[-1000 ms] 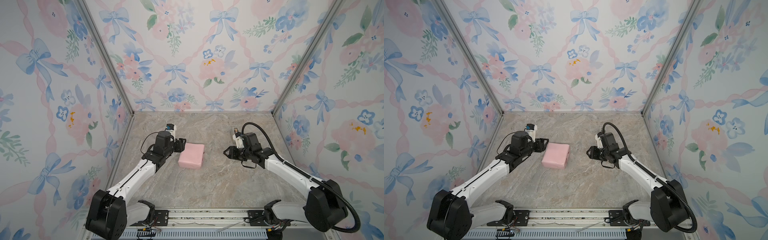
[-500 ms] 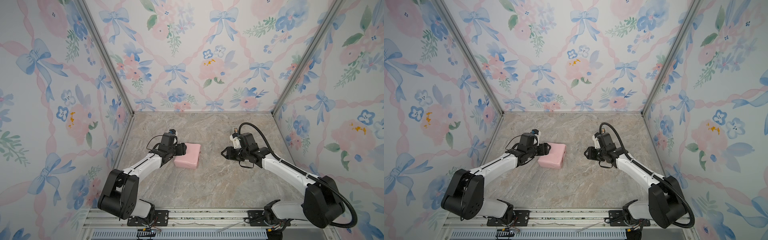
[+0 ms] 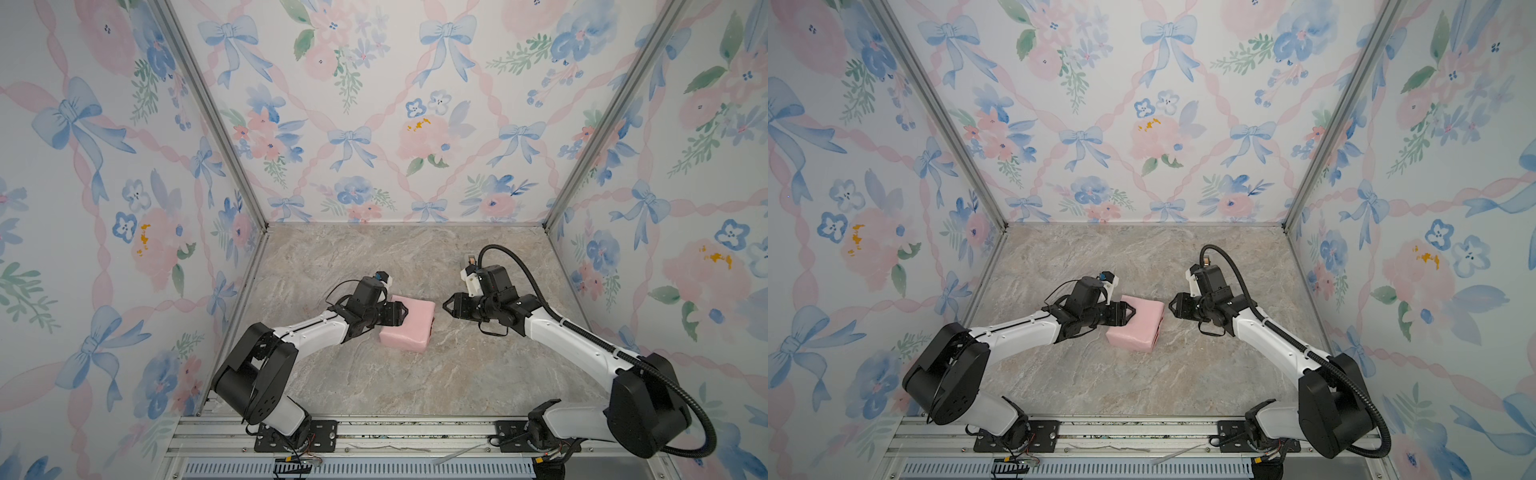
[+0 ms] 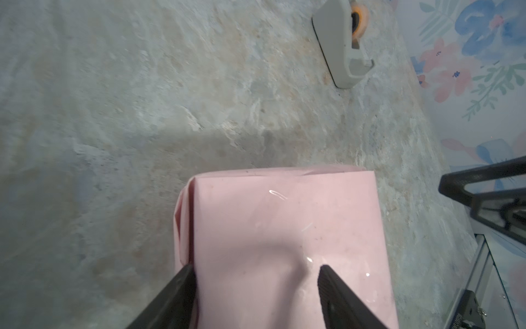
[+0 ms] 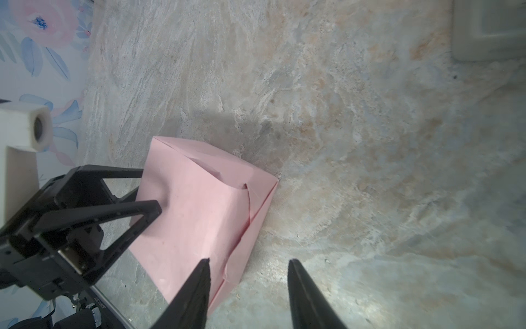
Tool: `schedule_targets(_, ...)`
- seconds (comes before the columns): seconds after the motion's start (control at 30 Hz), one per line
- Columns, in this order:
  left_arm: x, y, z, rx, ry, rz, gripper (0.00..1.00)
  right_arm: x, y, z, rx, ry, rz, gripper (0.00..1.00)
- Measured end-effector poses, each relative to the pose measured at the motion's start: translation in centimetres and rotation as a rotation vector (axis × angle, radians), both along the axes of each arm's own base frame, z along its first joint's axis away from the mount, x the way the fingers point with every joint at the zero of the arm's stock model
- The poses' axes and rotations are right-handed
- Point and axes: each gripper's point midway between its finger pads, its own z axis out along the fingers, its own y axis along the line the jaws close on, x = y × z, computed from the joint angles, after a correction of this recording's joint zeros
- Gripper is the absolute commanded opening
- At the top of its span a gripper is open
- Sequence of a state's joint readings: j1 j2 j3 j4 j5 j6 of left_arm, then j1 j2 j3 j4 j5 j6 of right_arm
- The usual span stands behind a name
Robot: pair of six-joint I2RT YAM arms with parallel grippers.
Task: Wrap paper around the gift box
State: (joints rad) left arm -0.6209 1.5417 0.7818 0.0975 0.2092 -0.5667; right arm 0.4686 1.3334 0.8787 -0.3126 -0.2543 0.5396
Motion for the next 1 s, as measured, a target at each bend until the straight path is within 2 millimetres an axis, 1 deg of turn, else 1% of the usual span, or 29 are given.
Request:
schedule_targets(0.13,-1.6,-2.4,0.3,-0.036,0.012,-0.039,0.72,-0.2,-0.6,1.0,-0.007,-0.025,-0.015,0.48)
schedule_targets(0.2,-2.1,-3.1,0.4,-0.049,0.016,-0.045,0.73,-0.3,-0.8,1.5,-0.007,-0.040,-0.022,0.48)
schedule_targets(0.27,-2.4,-3.1,0.5,-0.059,0.016,-0.036,0.73,-0.5,-1.1,1.9,-0.005,-0.054,-0.028,0.49)
schedule_targets(0.33,-2.9,-2.4,0.4,-0.066,0.018,-0.019,0.73,-0.9,-1.4,1.8,-0.001,-0.053,-0.039,0.49)
schedule_targets(0.43,-3.9,-1.5,0.1,-0.072,0.038,-0.003,0.72,-2.2,-1.9,0.5,0.007,-0.018,-0.057,0.50)
schedule_targets(0.5,-4.4,-1.2,-0.3,-0.076,0.053,0.001,0.72,-3.2,-2.2,-1.1,0.009,0.030,-0.072,0.50)
schedule_targets(0.57,-4.9,-1.2,-0.7,-0.082,0.069,0.000,0.72,-3.9,-2.5,-2.3,0.005,0.068,-0.085,0.50)
schedule_targets(0.63,-5.6,-1.6,-0.9,-0.088,0.082,-0.016,0.72,-4.2,-2.7,-2.7,0.006,0.084,-0.095,0.51)
schedule_targets(0.77,-7.3,-3.3,-0.6,-0.113,0.091,-0.084,0.73,-4.0,-2.9,-1.6,0.018,0.049,-0.107,0.50)
schedule_targets(0.83,-7.8,-3.8,-0.5,-0.119,0.091,-0.104,0.73,-3.9,-3.1,-1.1,0.019,0.027,-0.115,0.50)
schedule_targets(0.93,-7.7,-3.8,0.0,-0.122,0.070,-0.103,0.74,-3.6,-3.7,-0.4,0.021,0.000,-0.137,0.50)
schedule_targets(1.0,-7.1,-3.4,1.1,-0.117,0.018,-0.090,0.78,-3.2,-4.4,0.0,0.010,-0.025,-0.154,0.51)
